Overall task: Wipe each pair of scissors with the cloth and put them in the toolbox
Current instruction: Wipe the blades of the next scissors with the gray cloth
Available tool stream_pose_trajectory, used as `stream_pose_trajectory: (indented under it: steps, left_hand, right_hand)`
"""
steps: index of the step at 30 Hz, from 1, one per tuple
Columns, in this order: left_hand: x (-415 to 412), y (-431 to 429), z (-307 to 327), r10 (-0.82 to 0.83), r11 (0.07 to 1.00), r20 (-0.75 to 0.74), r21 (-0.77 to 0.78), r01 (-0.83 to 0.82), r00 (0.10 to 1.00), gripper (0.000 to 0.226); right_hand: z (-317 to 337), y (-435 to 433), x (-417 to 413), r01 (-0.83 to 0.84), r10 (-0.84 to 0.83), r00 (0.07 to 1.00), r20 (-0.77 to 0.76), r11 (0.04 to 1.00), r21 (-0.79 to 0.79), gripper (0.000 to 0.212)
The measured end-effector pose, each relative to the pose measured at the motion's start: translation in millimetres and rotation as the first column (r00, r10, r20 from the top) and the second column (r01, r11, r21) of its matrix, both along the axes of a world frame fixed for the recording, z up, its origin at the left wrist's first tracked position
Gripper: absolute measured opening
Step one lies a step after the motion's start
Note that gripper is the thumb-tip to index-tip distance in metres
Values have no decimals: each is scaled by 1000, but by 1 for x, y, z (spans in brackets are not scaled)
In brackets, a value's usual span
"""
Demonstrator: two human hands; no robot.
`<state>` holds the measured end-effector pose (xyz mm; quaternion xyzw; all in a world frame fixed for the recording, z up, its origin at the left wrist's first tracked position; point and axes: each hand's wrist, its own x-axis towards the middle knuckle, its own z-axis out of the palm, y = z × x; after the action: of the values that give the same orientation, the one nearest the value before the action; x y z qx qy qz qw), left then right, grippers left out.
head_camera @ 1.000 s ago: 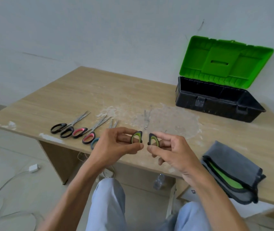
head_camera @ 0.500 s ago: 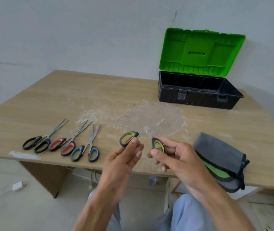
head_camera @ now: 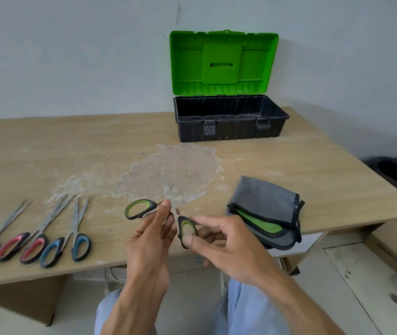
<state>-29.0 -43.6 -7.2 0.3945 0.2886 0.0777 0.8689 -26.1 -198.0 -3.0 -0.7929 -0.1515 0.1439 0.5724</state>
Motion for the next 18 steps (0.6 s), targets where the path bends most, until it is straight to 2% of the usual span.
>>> stream_pose_trajectory:
  steps: [2, 3, 5, 6, 7, 9, 10, 12, 15, 17, 18]
  left_hand:
    - [1, 6, 1, 24, 1000, -8, 8, -24, 1000, 13]
    - [2, 10, 1, 36, 999, -11, 14, -36, 999, 11]
    - [3, 18, 1, 46, 999, -2, 11, -46, 999, 9]
    - [4, 21, 1, 39, 999, 6, 7, -39, 999, 10]
    - [4, 22, 2, 26, 1000, 14, 2, -26, 1000, 11]
    - [5, 23, 3, -3, 1000, 24, -6, 3, 1000, 19]
    - [5, 22, 4, -12, 1000, 27, -8, 12, 1000, 25]
    - [4, 23, 4, -39, 999, 35, -7, 39, 999, 34]
    - [2, 26, 4, -92, 996, 53, 15, 91, 994, 33]
    - [2, 27, 3, -112, 994, 57, 18, 111, 992, 26]
    - [2, 28, 3, -123, 992, 58, 19, 122, 991, 22]
  right_hand:
    - [5, -16, 14, 87, -73, 993, 96, 985, -149, 46]
    - [5, -24, 24, 195, -151, 969, 197, 954, -227, 48]
    - [6, -38, 50, 452, -297, 859, 417, 823, -344, 57]
    - [4, -43, 66, 546, -330, 808, 488, 732, -407, 68]
    - [3, -47, 82, 590, -342, 793, 504, 637, -496, 84]
    - [-2, -51, 109, 562, -351, 827, 440, 464, -685, 110]
    - [-5, -52, 120, 527, -353, 844, 404, 412, -743, 111]
    - [-7, -53, 131, 483, -332, 868, 369, 393, -783, 87]
    - [5, -57, 134, 479, -322, 875, 362, 467, -743, 43]
    - [15, -59, 131, 471, -297, 881, 368, 492, -732, 45]
    - [18, -59, 130, 474, -276, 880, 386, 476, -741, 49]
